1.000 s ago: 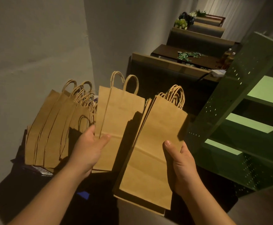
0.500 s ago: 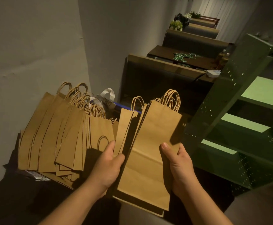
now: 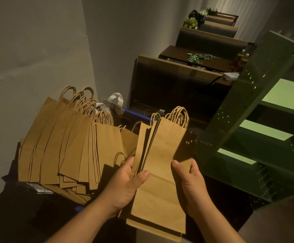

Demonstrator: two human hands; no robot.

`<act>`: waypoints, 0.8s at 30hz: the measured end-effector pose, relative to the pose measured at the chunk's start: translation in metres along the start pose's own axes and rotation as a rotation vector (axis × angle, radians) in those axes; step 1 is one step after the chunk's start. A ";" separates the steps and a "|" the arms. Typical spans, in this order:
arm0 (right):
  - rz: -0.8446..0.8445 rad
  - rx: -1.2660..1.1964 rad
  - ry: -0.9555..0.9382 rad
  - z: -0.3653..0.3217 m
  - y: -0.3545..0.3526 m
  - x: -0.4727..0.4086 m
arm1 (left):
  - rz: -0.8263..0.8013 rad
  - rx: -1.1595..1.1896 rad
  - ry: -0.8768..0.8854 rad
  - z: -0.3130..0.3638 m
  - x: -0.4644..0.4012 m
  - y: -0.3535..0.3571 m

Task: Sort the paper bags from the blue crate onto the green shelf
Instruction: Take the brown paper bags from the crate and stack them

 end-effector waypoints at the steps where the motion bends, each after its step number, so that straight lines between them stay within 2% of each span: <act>1: -0.006 -0.007 0.002 0.002 -0.001 -0.001 | -0.024 -0.001 -0.023 0.000 0.000 0.002; 5: -0.002 0.029 0.010 0.005 -0.001 0.000 | -0.026 0.037 -0.074 -0.003 -0.007 0.007; 12: -0.033 0.092 0.024 0.007 0.008 0.003 | 0.091 0.133 -0.181 -0.013 -0.010 0.008; 17: -0.052 0.099 0.034 0.011 0.006 0.004 | 0.159 -0.015 -0.118 -0.018 -0.005 0.010; 24: -0.086 0.114 0.076 0.011 0.005 0.009 | 0.125 -0.113 -0.097 -0.012 -0.003 0.022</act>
Point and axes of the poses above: each hand's wrist, its own x-axis away from the middle knuckle, its own y-axis out of the palm, z = x × y, the point moved 8 cm from there along -x, towards the middle knuckle, and after that the axes turned 6 degrees about y, right-handed, at the moved point
